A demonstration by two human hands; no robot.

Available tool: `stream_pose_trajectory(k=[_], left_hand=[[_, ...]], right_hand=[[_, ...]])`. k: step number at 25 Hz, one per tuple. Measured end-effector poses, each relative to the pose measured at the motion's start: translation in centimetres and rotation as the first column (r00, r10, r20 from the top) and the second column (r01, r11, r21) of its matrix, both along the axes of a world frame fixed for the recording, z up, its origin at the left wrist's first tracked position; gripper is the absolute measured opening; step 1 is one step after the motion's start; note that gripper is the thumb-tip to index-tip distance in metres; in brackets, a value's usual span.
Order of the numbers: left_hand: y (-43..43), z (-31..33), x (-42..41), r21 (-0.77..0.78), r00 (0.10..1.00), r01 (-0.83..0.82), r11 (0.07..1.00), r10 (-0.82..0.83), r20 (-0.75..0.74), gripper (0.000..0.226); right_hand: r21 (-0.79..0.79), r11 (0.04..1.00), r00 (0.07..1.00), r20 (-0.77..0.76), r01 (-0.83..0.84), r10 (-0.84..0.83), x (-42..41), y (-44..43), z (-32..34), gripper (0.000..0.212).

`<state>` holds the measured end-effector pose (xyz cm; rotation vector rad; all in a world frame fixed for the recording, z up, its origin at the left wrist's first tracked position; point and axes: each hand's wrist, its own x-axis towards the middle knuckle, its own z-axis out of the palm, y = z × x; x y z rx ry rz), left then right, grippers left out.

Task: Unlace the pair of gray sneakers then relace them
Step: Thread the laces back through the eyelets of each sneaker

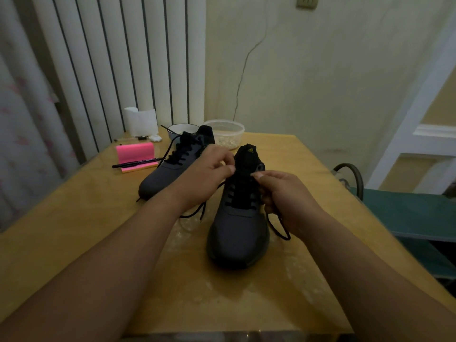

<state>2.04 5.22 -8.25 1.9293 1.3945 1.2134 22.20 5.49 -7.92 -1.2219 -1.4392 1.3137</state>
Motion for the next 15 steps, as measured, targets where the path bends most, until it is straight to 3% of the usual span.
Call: stream_pose_trajectory(k=[1,2,4,5,6,8,10,13,15], left_hand=[[-0.2,-0.1,-0.2,-0.030,0.971,-0.063,0.998,0.068,0.229,0.014],[-0.4,0.1,-0.5,-0.079,0.863,-0.095,0.992,0.121,0.491,0.014],[-0.9,1.0,-1.5,-0.117,0.478,0.031,0.993,0.088,0.874,0.015],[-1.3,1.3,-1.7,-0.099,0.362,0.097,0.990,0.058,0.931,0.017],[-1.7,1.5,-1.8,-0.100,0.371,0.118,0.988,0.049,0.927,0.018],[-2.5,1.6,-1.3,-0.120,0.566,0.072,0.990,0.059,0.823,0.018],[-3.0,2.0,-0.7,-0.100,0.685,0.036,0.994,0.049,0.727,0.018],[-3.0,4.1,-0.3,-0.017,0.822,0.013,1.000,-0.001,0.569,0.014],[-2.9,5.5,0.1,0.048,0.856,-0.003,0.999,-0.022,0.516,0.012]], right_hand=[[0.018,1.000,0.999,0.033,-0.009,0.009,0.5,-0.1,0.2,0.017],[0.032,0.999,0.998,0.061,-0.017,0.015,1.0,-0.3,0.3,0.015],[0.050,0.999,0.996,0.085,-0.013,0.009,1.8,-0.4,0.5,0.013],[0.082,0.997,0.994,0.110,0.006,-0.015,1.9,-0.4,0.5,0.012],[0.160,0.986,0.982,0.175,0.040,-0.068,1.9,-0.4,0.4,0.012],[0.403,0.913,0.925,0.319,0.064,-0.205,1.3,-0.4,0.6,0.014],[0.539,0.842,0.923,0.339,-0.030,-0.184,-0.1,-0.8,1.9,0.021],[0.534,0.823,0.949,0.315,-0.192,0.017,-2.5,-1.3,4.4,0.024],[0.468,0.854,0.968,0.200,-0.230,0.151,-3.4,-1.4,6.0,0.021]])
